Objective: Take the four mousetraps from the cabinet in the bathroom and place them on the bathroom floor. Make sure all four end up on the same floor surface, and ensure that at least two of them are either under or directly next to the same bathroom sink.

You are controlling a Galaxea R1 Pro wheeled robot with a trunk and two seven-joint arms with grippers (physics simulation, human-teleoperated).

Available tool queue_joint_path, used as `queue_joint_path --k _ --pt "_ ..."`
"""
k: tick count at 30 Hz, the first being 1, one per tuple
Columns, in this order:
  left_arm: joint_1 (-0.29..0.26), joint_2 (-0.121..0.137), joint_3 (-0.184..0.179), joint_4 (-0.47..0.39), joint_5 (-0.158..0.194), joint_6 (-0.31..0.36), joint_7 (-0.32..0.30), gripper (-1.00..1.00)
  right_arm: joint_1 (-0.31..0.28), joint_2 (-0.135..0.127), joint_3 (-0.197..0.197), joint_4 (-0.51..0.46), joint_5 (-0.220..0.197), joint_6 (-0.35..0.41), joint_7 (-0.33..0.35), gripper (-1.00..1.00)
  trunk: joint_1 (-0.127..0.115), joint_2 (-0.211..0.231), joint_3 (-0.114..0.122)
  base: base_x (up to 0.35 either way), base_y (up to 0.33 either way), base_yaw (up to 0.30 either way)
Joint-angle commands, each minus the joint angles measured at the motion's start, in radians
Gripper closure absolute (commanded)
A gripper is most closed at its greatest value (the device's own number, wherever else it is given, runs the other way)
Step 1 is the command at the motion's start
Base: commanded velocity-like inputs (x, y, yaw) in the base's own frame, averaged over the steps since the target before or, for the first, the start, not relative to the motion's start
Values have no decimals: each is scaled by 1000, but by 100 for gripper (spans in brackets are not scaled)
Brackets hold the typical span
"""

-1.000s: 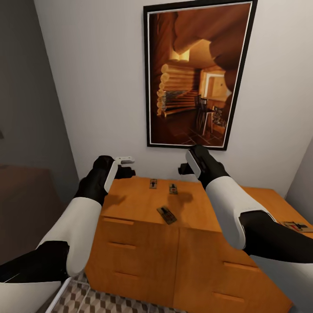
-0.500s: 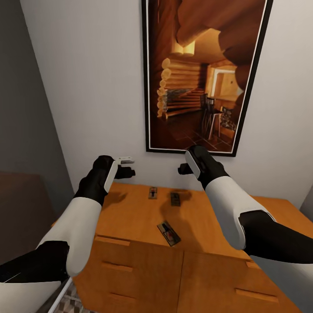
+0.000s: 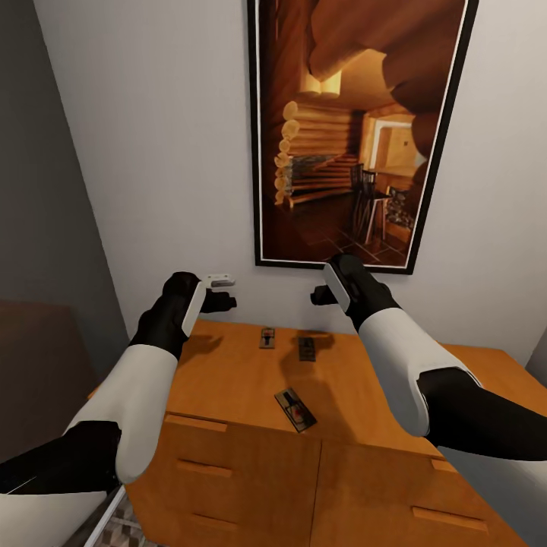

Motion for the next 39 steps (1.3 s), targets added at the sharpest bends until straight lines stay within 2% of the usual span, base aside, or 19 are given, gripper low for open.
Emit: queue_joint_path --k 1,5,9,18,22,27,39 --pt "-1 -1 3 -1 1 4 3 -100 -1 0 2 -1 -9 3 -9 -100 0 -1 -1 0 0 0" --pt "-1 -1 3 -1 2 4 2 -100 -1 0 1 -1 -23 3 -9 -100 0 -1 -1 0 0 0" --pt "0 -2 3 -1 3 4 2 -100 -1 0 2 0 -58 3 -9 -100 0 -1 -1 0 0 0" --pt "0 -3 3 -1 4 4 2 -100 -1 0 2 2 -77 3 -9 -100 0 -1 -1 0 0 0" --pt "5 -3 0 1 2 25 2 -100 1 0 8 25 -99 -9 -9 -100 0 -1 -1 0 0 0" --pt "5 -3 0 1 1 22 1 -100 1 0 7 53 -82 3 -9 -100 0 -1 -1 0 0 0" --pt "4 -3 0 -5 0 27 0 -100 1 0 6 11 -61 3 -10 -100 0 -1 -1 0 0 0"
